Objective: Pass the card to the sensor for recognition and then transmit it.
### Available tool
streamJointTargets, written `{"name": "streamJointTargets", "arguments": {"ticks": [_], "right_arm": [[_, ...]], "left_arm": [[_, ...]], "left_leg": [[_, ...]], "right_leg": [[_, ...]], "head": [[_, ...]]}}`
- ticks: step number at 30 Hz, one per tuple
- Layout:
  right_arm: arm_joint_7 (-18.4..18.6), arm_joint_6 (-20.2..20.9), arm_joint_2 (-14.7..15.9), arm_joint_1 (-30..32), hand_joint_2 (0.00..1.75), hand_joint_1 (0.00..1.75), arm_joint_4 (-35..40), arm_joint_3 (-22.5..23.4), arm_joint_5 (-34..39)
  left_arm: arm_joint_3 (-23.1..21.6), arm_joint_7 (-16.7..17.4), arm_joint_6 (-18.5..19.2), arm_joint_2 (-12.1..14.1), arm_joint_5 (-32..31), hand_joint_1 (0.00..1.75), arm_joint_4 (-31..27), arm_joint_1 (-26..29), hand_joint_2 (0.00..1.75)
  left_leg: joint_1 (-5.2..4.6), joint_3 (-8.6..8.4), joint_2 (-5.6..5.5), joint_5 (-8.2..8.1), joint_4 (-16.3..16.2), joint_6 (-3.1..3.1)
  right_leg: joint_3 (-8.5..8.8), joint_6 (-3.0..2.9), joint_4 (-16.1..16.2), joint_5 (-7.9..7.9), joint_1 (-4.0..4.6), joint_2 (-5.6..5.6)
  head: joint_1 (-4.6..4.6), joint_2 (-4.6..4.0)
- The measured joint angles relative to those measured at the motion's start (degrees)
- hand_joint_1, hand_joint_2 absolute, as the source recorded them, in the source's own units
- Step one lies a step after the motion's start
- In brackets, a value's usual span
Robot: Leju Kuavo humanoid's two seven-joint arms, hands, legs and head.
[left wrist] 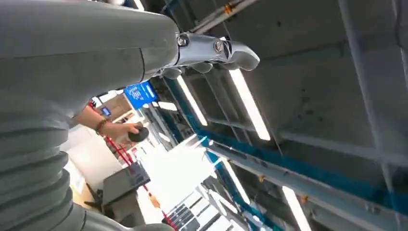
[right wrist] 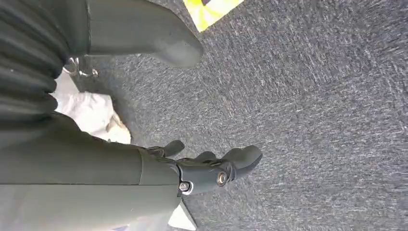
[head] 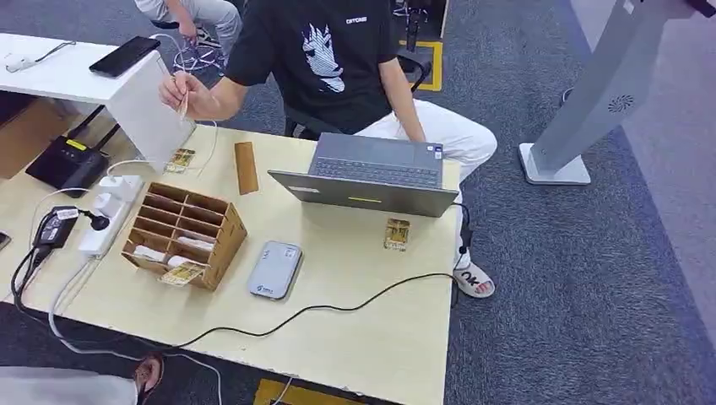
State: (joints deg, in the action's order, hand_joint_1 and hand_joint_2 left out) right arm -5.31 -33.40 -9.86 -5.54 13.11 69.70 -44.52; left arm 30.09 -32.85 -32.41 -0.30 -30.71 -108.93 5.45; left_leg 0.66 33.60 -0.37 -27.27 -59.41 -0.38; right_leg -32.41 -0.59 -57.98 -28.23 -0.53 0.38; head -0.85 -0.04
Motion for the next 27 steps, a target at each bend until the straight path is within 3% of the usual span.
{"name": "streamJointTargets", "arguments": {"ticks": [5,10,15,23,27], "right_arm": [[0.54,0.59,0.15,-0.14,1.75,0.00,0.02,-0.85,-0.70],[1.55,1.14,0.52,-0.32,1.75,0.00,0.02,-2.05,-1.66],[1.70,1.20,0.77,-0.35,1.75,0.00,0.02,-2.64,-1.77],[1.70,1.20,0.94,-0.35,1.75,0.00,0.02,-3.19,-2.12],[2.27,1.12,1.20,-0.41,1.75,0.00,0.02,-3.78,-3.43]], "left_arm": [[-3.71,5.78,1.20,4.21,-7.36,0.00,9.16,-8.74,1.75],[-10.09,11.75,-0.02,6.01,-19.83,0.00,17.73,-16.32,1.75],[-14.44,12.87,-0.53,6.62,-21.76,0.00,22.33,-20.09,1.75],[-16.63,13.28,-0.53,6.99,-22.62,0.00,24.74,-21.54,1.75],[-19.53,16.67,-0.37,6.90,-28.06,0.00,26.39,-23.53,1.75]], "left_leg": [[-0.01,0.00,0.02,0.05,-0.02,0.02],[-0.02,0.13,0.01,0.11,-0.12,0.12],[-0.03,0.14,0.12,0.10,-0.16,0.13],[-0.02,0.18,0.14,0.07,-0.17,0.16],[-0.02,0.22,0.11,0.09,-0.17,0.18]], "right_leg": [[-0.02,0.05,0.01,0.10,-0.01,0.02],[-0.03,0.16,0.02,0.17,-0.01,0.02],[-0.08,0.19,0.02,0.20,-0.02,0.18],[-0.19,0.20,0.03,0.19,-0.02,0.19],[-0.14,0.21,0.03,0.19,-0.02,0.13]], "head": [[0.00,0.02],[0.00,0.00],[0.02,0.00],[-0.02,0.00],[0.00,0.00]]}}
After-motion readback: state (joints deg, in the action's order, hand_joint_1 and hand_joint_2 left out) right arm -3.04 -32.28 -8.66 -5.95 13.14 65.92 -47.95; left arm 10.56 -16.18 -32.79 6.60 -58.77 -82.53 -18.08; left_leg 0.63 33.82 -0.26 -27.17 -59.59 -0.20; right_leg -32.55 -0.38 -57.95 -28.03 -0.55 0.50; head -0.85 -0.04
